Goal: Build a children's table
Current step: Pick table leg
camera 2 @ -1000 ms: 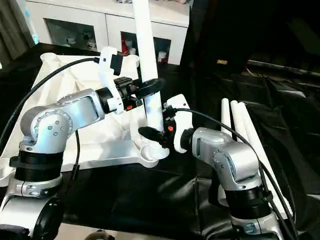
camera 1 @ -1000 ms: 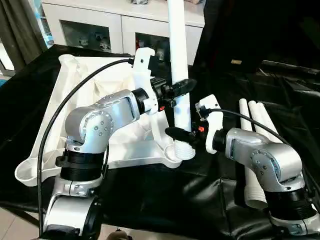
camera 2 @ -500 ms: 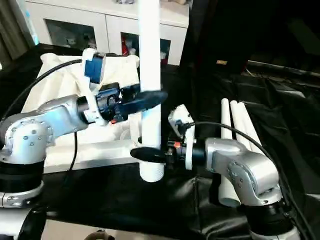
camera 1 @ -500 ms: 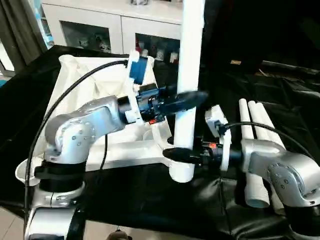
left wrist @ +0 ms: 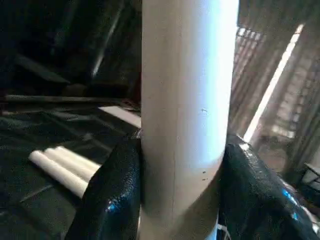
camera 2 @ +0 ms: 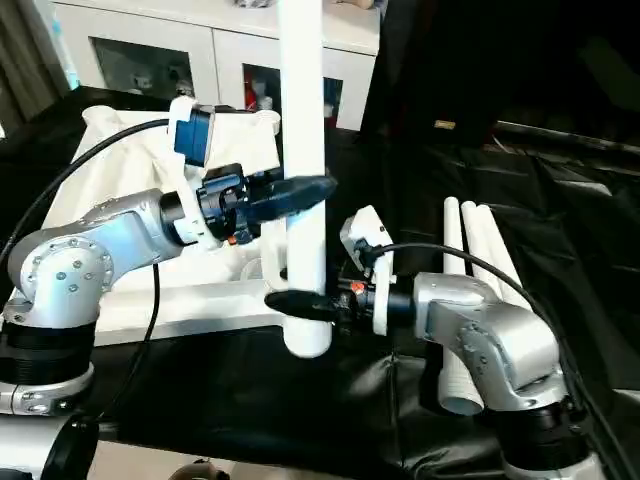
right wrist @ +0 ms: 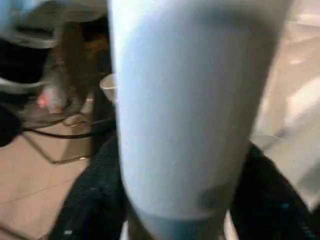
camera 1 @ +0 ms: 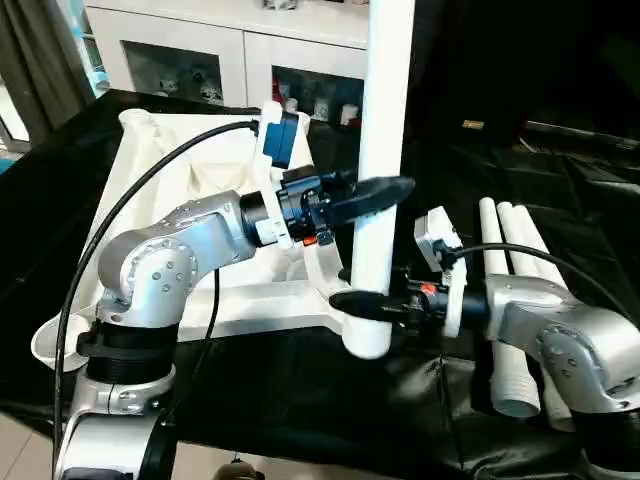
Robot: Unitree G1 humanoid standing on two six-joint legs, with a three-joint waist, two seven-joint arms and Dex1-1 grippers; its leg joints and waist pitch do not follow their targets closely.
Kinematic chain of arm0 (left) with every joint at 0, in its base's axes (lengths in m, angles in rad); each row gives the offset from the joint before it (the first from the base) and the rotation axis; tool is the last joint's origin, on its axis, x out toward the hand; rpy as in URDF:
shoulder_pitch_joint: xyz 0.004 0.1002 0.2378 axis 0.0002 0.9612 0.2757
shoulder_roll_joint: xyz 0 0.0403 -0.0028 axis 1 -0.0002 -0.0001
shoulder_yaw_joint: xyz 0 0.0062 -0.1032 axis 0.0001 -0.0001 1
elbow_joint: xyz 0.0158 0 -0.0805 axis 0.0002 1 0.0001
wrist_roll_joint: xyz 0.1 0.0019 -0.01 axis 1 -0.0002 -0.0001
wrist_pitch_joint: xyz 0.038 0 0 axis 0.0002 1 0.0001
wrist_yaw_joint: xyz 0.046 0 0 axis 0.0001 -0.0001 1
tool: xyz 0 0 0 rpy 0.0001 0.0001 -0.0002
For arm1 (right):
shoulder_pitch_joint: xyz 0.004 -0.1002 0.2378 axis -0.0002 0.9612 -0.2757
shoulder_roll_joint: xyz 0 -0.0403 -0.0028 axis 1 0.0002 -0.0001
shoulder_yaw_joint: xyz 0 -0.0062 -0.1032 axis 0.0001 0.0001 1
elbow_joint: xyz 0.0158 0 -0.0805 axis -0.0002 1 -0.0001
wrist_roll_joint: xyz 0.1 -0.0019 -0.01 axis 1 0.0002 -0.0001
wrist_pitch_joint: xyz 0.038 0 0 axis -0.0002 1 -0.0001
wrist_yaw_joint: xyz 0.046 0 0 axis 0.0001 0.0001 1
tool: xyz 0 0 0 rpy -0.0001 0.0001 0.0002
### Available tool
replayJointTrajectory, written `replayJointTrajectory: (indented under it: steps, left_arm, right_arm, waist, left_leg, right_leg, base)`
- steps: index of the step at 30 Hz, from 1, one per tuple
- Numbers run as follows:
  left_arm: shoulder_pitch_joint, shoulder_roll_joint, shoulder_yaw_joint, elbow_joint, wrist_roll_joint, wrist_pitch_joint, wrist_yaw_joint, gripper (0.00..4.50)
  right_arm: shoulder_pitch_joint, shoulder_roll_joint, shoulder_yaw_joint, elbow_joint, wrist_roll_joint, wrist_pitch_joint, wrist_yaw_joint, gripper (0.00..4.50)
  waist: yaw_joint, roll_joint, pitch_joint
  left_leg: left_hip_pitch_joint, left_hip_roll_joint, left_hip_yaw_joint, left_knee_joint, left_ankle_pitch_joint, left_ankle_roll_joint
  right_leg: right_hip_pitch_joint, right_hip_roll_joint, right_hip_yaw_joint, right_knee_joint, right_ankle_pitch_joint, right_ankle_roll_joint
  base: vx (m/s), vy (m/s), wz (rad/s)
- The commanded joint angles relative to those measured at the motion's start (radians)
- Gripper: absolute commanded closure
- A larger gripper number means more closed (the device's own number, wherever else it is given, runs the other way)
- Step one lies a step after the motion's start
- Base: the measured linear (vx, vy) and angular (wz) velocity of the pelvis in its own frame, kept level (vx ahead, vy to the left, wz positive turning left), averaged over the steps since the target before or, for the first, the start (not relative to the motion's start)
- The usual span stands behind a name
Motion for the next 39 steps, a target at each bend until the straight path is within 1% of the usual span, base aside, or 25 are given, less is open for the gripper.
replayJointTrajectory:
  steps: [1, 2, 3, 4, 5, 6, 8, 10, 11, 12, 13, 14, 15, 18, 21, 22, 23, 25, 28, 31, 32, 35, 36, 37, 39]
  left_arm:
    - [-0.005, 0.000, -0.035, -0.012, 0.052, -0.029, 0.029, 2.69]
    - [-0.009, -0.005, -0.035, -0.013, 0.066, -0.031, 0.055, 2.69]
    - [-0.011, -0.006, -0.034, -0.012, 0.068, -0.029, 0.062, 2.70]
    - [-0.015, -0.006, -0.039, -0.017, 0.077, -0.030, 0.074, 2.70]
    - [-0.016, -0.005, -0.041, -0.019, 0.080, -0.030, 0.077, 2.70]
    - [-0.018, 0.000, -0.050, -0.022, 0.093, -0.034, 0.083, 2.70]
    - [-0.020, 0.006, -0.059, -0.025, 0.106, -0.041, 0.087, 2.70]
    - [-0.019, 0.004, -0.059, -0.022, 0.113, -0.044, 0.089, 2.70]
    - [-0.018, 0.007, -0.061, -0.021, 0.118, -0.046, 0.086, 2.70]
    - [-0.016, 0.009, -0.066, -0.021, 0.124, -0.050, 0.083, 2.70]
    - [-0.015, 0.010, -0.068, -0.022, 0.126, -0.052, 0.082, 2.70]
    - [-0.014, 0.010, -0.069, -0.023, 0.127, -0.053, 0.081, 2.70]
    - [-0.012, 0.012, -0.074, -0.026, 0.131, -0.055, 0.081, 2.70]
    - [-0.013, 0.012, -0.078, -0.024, 0.138, -0.059, 0.081, 2.70]
    - [-0.015, 0.011, -0.083, -0.023, 0.139, -0.061, 0.074, 2.70]
    - [-0.017, 0.009, -0.086, -0.020, 0.143, -0.065, 0.074, 2.70]
    - [-0.017, 0.009, -0.086, -0.019, 0.143, -0.065, 0.074, 2.70]
    - [-0.020, 0.007, -0.088, -0.013, 0.149, -0.070, 0.075, 2.70]
    - [-0.025, 0.007, -0.087, -0.011, 0.146, -0.070, 0.073, 2.70]
    - [-0.026, 0.005, -0.085, -0.012, 0.142, -0.068, 0.070, 2.70]
    - [-0.025, 0.004, -0.087, -0.012, 0.145, -0.069, 0.070, 2.70]
    - [-0.025, 0.002, -0.086, -0.013, 0.143, -0.067, 0.071, 2.70]
    - [-0.026, -0.004, -0.081, -0.016, 0.136, -0.063, 0.071, 2.70]
    - [-0.026, -0.004, -0.081, -0.016, 0.136, -0.063, 0.071, 2.70]
    - [-0.026, -0.005, -0.080, -0.019, 0.133, -0.061, 0.069, 2.70]
  right_arm:
    - [-0.022, 0.000, -0.012, 0.027, -0.062, -0.050, -0.060, 1.55]
    - [-0.030, 0.003, -0.007, 0.040, -0.093, -0.064, -0.094, 1.46]
    - [-0.032, 0.005, -0.007, 0.044, -0.097, -0.064, -0.102, 1.44]
    - [-0.038, 0.015, -0.017, 0.052, -0.093, -0.064, -0.111, 1.44]
    - [-0.039, 0.018, -0.021, 0.055, -0.090, -0.064, -0.114, 1.44]
    - [-0.047, 0.029, -0.033, 0.065, -0.088, -0.063, -0.128, 1.44]
    - [-0.061, 0.038, -0.048, 0.082, -0.085, -0.051, -0.149, 1.44]
    - [-0.066, 0.036, -0.049, 0.090, -0.081, -0.038, -0.156, 1.44]
    - [-0.068, 0.033, -0.048, 0.092, -0.078, -0.034, -0.152, 1.44]
    - [-0.068, 0.029, -0.044, 0.094, -0.076, -0.032, -0.143, 1.44]
    - [-0.067, 0.023, -0.040, 0.094, -0.073, -0.028, -0.134, 1.44]
    - [-0.066, 0.020, -0.037, 0.093, -0.071, -0.025, -0.129, 1.44]
    - [-0.060, 0.003, -0.027, 0.083, -0.059, -0.006, -0.103, 1.44]
    - [-0.050, -0.020, -0.017, 0.065, -0.041, 0.017, -0.076, 1.44]
    - [-0.046, -0.023, -0.019, 0.065, -0.035, 0.021, -0.079, 1.44]
    - [-0.046, -0.024, -0.019, 0.065, -0.033, 0.022, -0.079, 1.44]
    - [-0.046, -0.024, -0.019, 0.065, -0.033, 0.022, -0.079, 1.44]
    - [-0.046, -0.026, -0.017, 0.064, -0.031, 0.025, -0.075, 1.44]
    - [-0.046, -0.032, -0.013, 0.060, -0.025, 0.031, -0.069, 1.44]
    - [-0.046, -0.032, -0.012, 0.059, -0.023, 0.033, -0.069, 1.44]
    - [-0.046, -0.029, -0.010, 0.061, -0.022, 0.034, -0.069, 1.44]
    - [-0.046, -0.026, -0.006, 0.061, -0.018, 0.035, -0.066, 1.44]
    - [-0.045, -0.024, -0.001, 0.062, -0.014, 0.035, -0.063, 1.44]
    - [-0.045, -0.024, -0.001, 0.062, -0.014, 0.035, -0.063, 1.44]
    - [-0.046, -0.024, 0.003, 0.063, -0.012, 0.034, -0.064, 1.44]
  waist:
    - [-0.002, 0.010, -0.067]
    - [-0.004, 0.011, -0.066]
    - [-0.004, 0.011, -0.067]
    - [-0.002, 0.005, -0.067]
    - [-0.003, 0.007, -0.068]
    - [-0.004, 0.003, -0.068]
    - [-0.004, 0.002, -0.069]
    - [-0.003, 0.004, -0.069]
    - [-0.003, 0.005, -0.068]
    - [-0.003, 0.001, -0.068]
    - [-0.003, 0.001, -0.068]
    - [-0.001, 0.003, -0.068]
    - [-0.001, -0.001, -0.067]
    - [0.000, 0.002, -0.067]
    - [-0.001, 0.000, -0.068]
    - [-0.001, 0.000, -0.068]
    - [-0.001, 0.003, -0.068]
    - [-0.002, 0.000, -0.069]
    - [-0.001, 0.001, -0.069]
    - [0.000, 0.002, -0.069]
    - [0.000, -0.001, -0.069]
    - [0.001, 0.000, -0.069]
    - [0.001, -0.002, -0.069]
    - [0.001, -0.001, -0.068]
    - [0.001, -0.002, -0.069]
  left_leg:
    - [0.019, 0.066, -0.026, -0.072, -0.133, -0.049]
    - [0.019, 0.066, -0.027, -0.073, -0.129, -0.056]
    - [0.019, 0.065, -0.027, -0.072, -0.126, -0.058]
    - [0.018, 0.064, -0.026, -0.071, -0.115, -0.052]
    - [0.019, 0.064, -0.026, -0.070, -0.115, -0.050]
    - [0.018, 0.064, -0.025, -0.070, -0.101, -0.042]
    - [0.018, 0.064, -0.025, -0.069, -0.095, -0.038]
    - [0.017, 0.064, -0.024, -0.068, -0.083, -0.034]
    - [0.018, 0.064, -0.024, -0.069, -0.088, -0.035]
    - [0.018, 0.064, -0.023, -0.069, -0.094, -0.035]
    - [0.018, 0.064, -0.023, -0.069, -0.094, -0.035]
    - [0.018, 0.064, -0.023, -0.068, -0.094, -0.034]
    - [0.017, 0.063, -0.023, -0.069, -0.097, -0.033]
    - [0.016, 0.063, -0.023, -0.069, -0.096, -0.032]
    - [0.016, 0.064, -0.024, -0.068, -0.089, -0.029]
    - [0.015, 0.063, -0.024, -0.067, -0.088, -0.029]
    - [0.015, 0.063, -0.024, -0.067, -0.087, -0.030]
    - [0.016, 0.063, -0.024, -0.066, -0.085, -0.029]
    - [0.017, 0.064, -0.023, -0.066, -0.082, -0.027]
    - [0.017, 0.064, -0.023, -0.066, -0.087, -0.026]
    - [0.017, 0.064, -0.023, -0.066, -0.087, -0.026]
    - [0.016, 0.064, -0.023, -0.066, -0.085, -0.025]
    - [0.016, 0.063, -0.023, -0.065, -0.082, -0.025]
    - [0.016, 0.064, -0.023, -0.066, -0.083, -0.024]
    - [0.015, 0.063, -0.023, -0.065, -0.081, -0.022]
  right_leg:
    - [0.040, -0.091, 0.053, -0.082, -0.092, -0.167]
    - [0.039, -0.089, 0.052, -0.081, -0.089, -0.164]
    - [0.040, -0.089, 0.052, -0.080, -0.084, -0.163]
    - [0.041, -0.090, 0.053, -0.077, -0.074, -0.164]
    - [0.040, -0.089, 0.052, -0.077, -0.071, -0.167]
    - [0.040, -0.088, 0.052, -0.076, -0.052, -0.168]
    - [0.040, -0.088, 0.052, -0.075, -0.042, -0.171]
    - [0.041, -0.088, 0.051, -0.072, -0.025, -0.174]
    - [0.040, -0.087, 0.051, -0.072, -0.026, -0.174]
    - [0.041, -0.088, 0.052, -0.074, -0.034, -0.173]
    - [0.041, -0.088, 0.052, -0.074, -0.034, -0.173]
    - [0.041, -0.089, 0.052, -0.074, -0.037, -0.171]
    - [0.042, -0.089, 0.052, -0.075, -0.047, -0.168]
    - [0.042, -0.089, 0.052, -0.076, -0.055, -0.163]
    - [0.042, -0.089, 0.052, -0.075, -0.050, -0.163]
    - [0.042, -0.090, 0.052, -0.075, -0.053, -0.166]
    - [0.042, -0.090, 0.052, -0.075, -0.052, -0.167]
    - [0.042, -0.089, 0.051, -0.074, -0.044, -0.170]
    - [0.042, -0.088, 0.051, -0.073, -0.030, -0.178]
    - [0.041, -0.089, 0.051, -0.074, -0.042, -0.179]
    - [0.041, -0.089, 0.051, -0.074, -0.043, -0.178]
    - [0.042, -0.090, 0.051, -0.074, -0.047, -0.177]
    - [0.043, -0.090, 0.051, -0.073, -0.042, -0.178]
    - [0.042, -0.090, 0.051, -0.073, -0.043, -0.179]
    - [0.043, -0.090, 0.051, -0.073, -0.044, -0.179]
  base:
    - [0.000, 0.000, 0.00]
    - [0.000, 0.000, 0.00]
    - [0.000, 0.000, 0.00]
    - [0.000, 0.000, 0.00]
    - [0.000, 0.000, 0.00]
    - [0.000, 0.000, 0.00]
    - [0.000, 0.000, 0.00]
    - [0.000, 0.000, 0.00]
    - [0.000, 0.000, 0.00]
    - [0.000, 0.000, 0.00]
    - [0.000, 0.000, 0.00]
    - [0.000, 0.000, 0.00]
    - [0.000, 0.000, 0.00]
    - [0.000, 0.000, 0.00]
    - [0.000, 0.000, 0.00]
    - [0.000, 0.000, 0.00]
    - [0.000, 0.000, 0.00]
    - [0.000, 0.000, 0.00]
    - [0.000, 0.000, 0.00]
    - [0.000, 0.000, 0.00]
    - [0.000, 0.000, 0.00]
    - [0.000, 0.000, 0.00]
    - [0.000, 0.000, 0.00]
    - [0.000, 0.000, 0.00]
    - [0.000, 0.000, 0.00]
